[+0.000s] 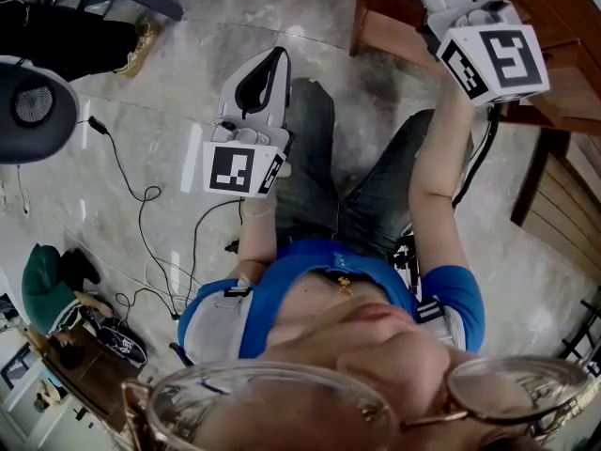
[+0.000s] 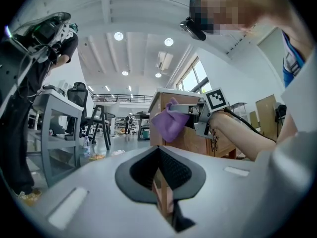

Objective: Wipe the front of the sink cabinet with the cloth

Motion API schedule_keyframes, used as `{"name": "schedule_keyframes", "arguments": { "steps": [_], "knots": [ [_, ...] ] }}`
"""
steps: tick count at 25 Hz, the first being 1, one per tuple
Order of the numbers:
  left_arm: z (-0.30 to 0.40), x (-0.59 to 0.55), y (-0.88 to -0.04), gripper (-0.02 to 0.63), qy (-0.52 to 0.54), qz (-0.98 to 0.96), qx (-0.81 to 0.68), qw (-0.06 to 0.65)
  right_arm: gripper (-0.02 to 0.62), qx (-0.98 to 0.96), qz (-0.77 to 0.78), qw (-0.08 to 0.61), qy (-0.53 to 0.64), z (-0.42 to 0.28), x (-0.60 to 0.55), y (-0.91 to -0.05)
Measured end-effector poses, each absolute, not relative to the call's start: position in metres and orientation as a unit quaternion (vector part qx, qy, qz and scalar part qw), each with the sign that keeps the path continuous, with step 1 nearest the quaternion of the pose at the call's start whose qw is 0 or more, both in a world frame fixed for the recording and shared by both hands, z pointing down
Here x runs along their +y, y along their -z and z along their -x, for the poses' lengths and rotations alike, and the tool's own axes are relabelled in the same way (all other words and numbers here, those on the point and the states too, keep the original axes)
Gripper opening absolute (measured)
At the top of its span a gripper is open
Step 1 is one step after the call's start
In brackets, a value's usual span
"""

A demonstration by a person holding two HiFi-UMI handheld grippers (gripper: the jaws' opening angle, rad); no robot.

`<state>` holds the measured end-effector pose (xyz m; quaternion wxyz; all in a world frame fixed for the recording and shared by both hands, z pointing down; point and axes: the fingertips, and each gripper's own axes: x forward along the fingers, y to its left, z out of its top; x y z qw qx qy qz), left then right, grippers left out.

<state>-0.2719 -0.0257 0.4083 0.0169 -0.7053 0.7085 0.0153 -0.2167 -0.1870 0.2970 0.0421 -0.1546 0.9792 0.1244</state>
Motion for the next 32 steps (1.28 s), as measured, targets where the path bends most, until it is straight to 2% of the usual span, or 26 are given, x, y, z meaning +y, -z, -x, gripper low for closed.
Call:
{"name": "schedule_keyframes", "arguments": {
  "steps": [9,16,20,32],
  "knots": [
    [0.267,-0.033,-0.410,0.000,-0.016,0.714,0.700,0.016,0.052,0.978,0.165,0.049,-0.118,0.225,-0.188,-0.314],
    [0.263,-0.040,-0.412,0.000,-0.016,0.722,0.691,0.017,0.053,0.979,0.162,-0.006,-0.122,0.238,-0.185,-0.357],
    [0.262,-0.043,-0.412,0.000,-0.017,0.726,0.687,0.018,0.054,0.978,0.164,-0.006,-0.131,0.242,-0.183,-0.366],
    [0.235,-0.054,-0.413,0.000,-0.016,0.750,0.661,0.017,0.054,0.972,0.194,-0.004,-0.131,0.204,-0.192,-0.364]
  ]
}}
